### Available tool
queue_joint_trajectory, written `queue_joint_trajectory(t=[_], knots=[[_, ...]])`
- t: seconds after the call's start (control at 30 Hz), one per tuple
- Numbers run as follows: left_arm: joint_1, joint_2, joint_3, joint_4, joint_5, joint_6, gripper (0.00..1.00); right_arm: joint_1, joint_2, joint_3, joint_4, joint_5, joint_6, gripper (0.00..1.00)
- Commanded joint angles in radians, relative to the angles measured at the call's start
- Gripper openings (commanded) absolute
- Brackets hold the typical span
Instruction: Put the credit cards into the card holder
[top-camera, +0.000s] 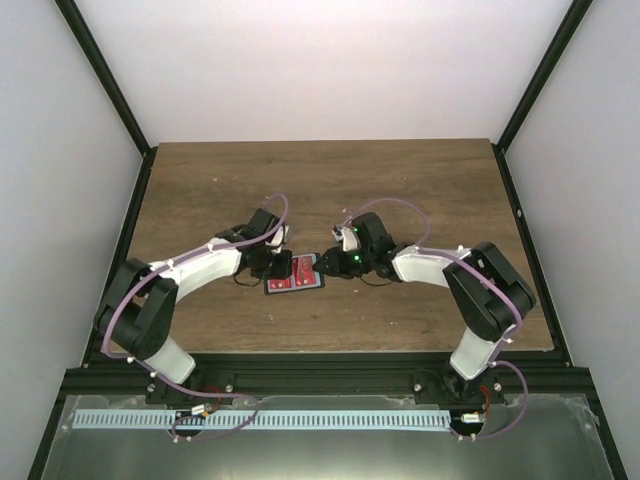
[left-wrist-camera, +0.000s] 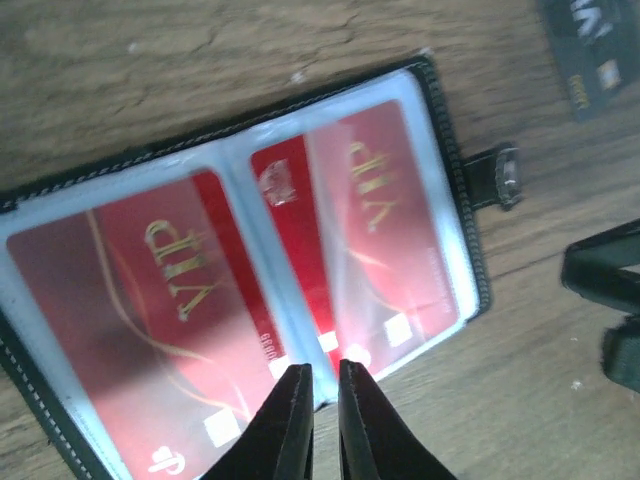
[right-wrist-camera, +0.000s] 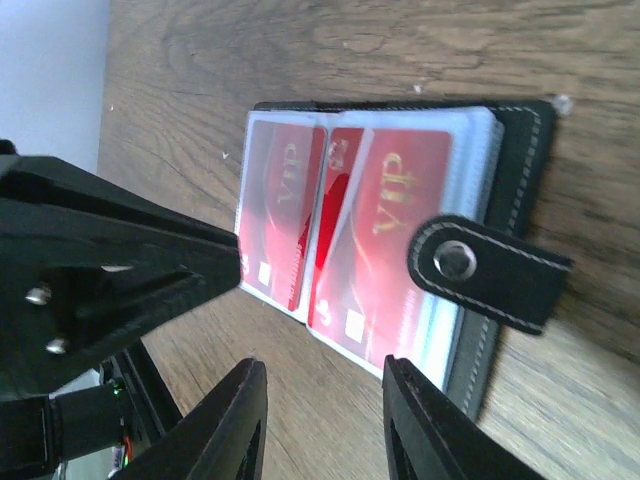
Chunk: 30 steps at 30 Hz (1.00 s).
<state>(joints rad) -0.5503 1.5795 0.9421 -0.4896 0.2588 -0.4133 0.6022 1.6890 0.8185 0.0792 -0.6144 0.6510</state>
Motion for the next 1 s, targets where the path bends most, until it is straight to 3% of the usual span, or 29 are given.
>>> queue_joint_trajectory(t=[0.0,0.77,0.97], knots=[[-0.002,0.028,-0.039,0.037,-0.039,-0.010,0.08,0.025,0.061,0.059,0.018,-0.007,0.017,0.34],[-0.002,0.157,-0.064,0.137,0.012,0.021,0.04,0.035,0.222,0.147,-0.050,0.050,0.027,0.33],[-0.002,0.189,-0.082,0.156,0.025,0.024,0.04,0.034,0.232,0.144,-0.009,-0.052,0.051,0.33]])
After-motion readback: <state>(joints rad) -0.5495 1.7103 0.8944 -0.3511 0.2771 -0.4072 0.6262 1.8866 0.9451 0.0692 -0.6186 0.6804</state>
